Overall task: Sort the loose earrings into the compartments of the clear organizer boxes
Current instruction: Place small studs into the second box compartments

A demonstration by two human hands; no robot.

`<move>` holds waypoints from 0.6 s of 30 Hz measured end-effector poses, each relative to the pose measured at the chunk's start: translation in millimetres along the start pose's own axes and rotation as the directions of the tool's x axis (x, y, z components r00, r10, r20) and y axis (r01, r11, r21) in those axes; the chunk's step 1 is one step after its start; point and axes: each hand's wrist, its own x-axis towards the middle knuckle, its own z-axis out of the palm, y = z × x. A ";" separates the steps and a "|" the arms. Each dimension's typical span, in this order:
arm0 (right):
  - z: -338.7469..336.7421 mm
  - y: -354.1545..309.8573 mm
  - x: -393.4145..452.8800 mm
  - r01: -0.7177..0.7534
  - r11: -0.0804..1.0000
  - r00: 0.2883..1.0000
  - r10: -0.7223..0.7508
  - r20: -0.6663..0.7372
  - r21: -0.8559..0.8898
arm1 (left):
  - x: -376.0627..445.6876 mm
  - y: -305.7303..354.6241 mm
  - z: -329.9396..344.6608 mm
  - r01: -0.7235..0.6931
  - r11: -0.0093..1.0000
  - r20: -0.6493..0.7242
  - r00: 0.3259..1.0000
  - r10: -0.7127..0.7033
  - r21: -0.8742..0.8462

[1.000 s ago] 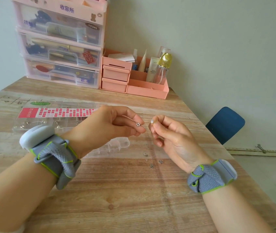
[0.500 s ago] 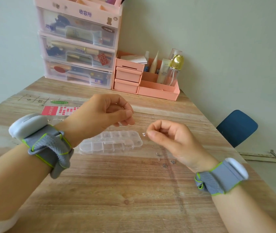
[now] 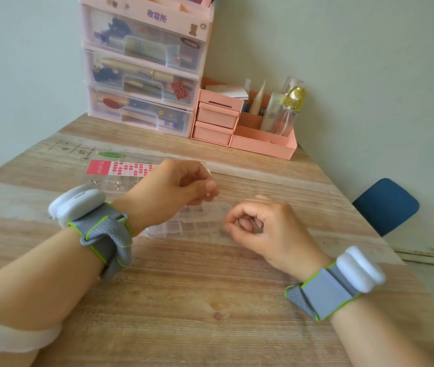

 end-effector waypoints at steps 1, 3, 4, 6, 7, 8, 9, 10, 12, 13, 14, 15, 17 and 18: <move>0.3 -0.5 0.7 0.006 1.000 1.000 -0.006 -0.022 -0.006 | 0.3 -1.2 0.1 0.014 1.000 0.006 1.000 -0.013 -0.013; 0.9 -1.7 2.4 0.011 1.000 0.998 -0.011 -0.055 0.003 | 0.6 -2.6 0.3 0.031 0.999 0.007 1.000 -0.030 -0.040; 0.7 -2.1 3.2 0.011 1.000 0.998 -0.011 -0.069 0.010 | 0.4 -2.7 0.4 0.033 0.999 0.006 0.999 -0.033 -0.043; 1.1 -2.6 4.5 0.014 1.000 0.996 -0.013 -0.093 0.011 | 0.1 -2.7 0.4 0.033 0.999 0.008 0.999 -0.033 -0.037; 1.6 -2.6 5.0 0.022 1.000 0.995 -0.021 -0.102 0.002 | 0.1 -2.5 0.4 0.032 0.999 0.008 0.999 -0.032 -0.030; 2.3 -2.7 5.5 0.033 0.999 0.994 -0.035 -0.106 -0.016 | 0.1 -2.4 0.4 0.032 0.999 0.007 0.999 -0.032 -0.021; 3.2 -2.7 5.8 0.051 0.998 0.993 -0.055 -0.107 -0.045 | 0.0 -2.1 0.3 0.033 0.999 0.007 0.999 -0.033 -0.011; 4.1 -2.7 6.0 0.070 0.994 0.991 -0.078 -0.106 -0.081 | 0.1 -2.1 0.3 0.033 0.999 0.007 0.999 -0.033 -0.003; 5.2 -2.8 6.1 0.096 0.987 0.987 -0.111 -0.113 -0.130 | -0.3 -2.2 0.0 0.032 0.999 0.006 0.999 -0.032 0.005; 4.8 -2.3 5.6 0.093 0.988 0.986 -0.109 -0.125 -0.126 | -0.8 -2.1 -0.1 0.032 0.999 0.004 0.999 -0.032 0.003; 4.1 -1.4 5.1 0.080 0.991 0.986 -0.093 -0.136 -0.104 | -1.2 -1.6 -0.1 0.032 0.999 0.001 0.999 -0.032 0.001; 3.1 -0.8 4.7 0.059 0.996 0.988 -0.069 -0.142 -0.074 | -1.6 -0.9 -0.2 0.031 1.000 -0.006 1.000 -0.031 -0.002; 2.2 0.3 5.0 0.020 0.999 0.993 -0.023 -0.113 -0.026 | -2.7 0.9 -1.0 0.023 1.000 -0.024 0.999 -0.023 -0.010; 1.6 0.8 5.1 0.011 1.000 0.996 -0.012 -0.089 -0.011 | -3.2 2.6 -1.1 0.015 1.000 -0.030 0.999 -0.015 -0.015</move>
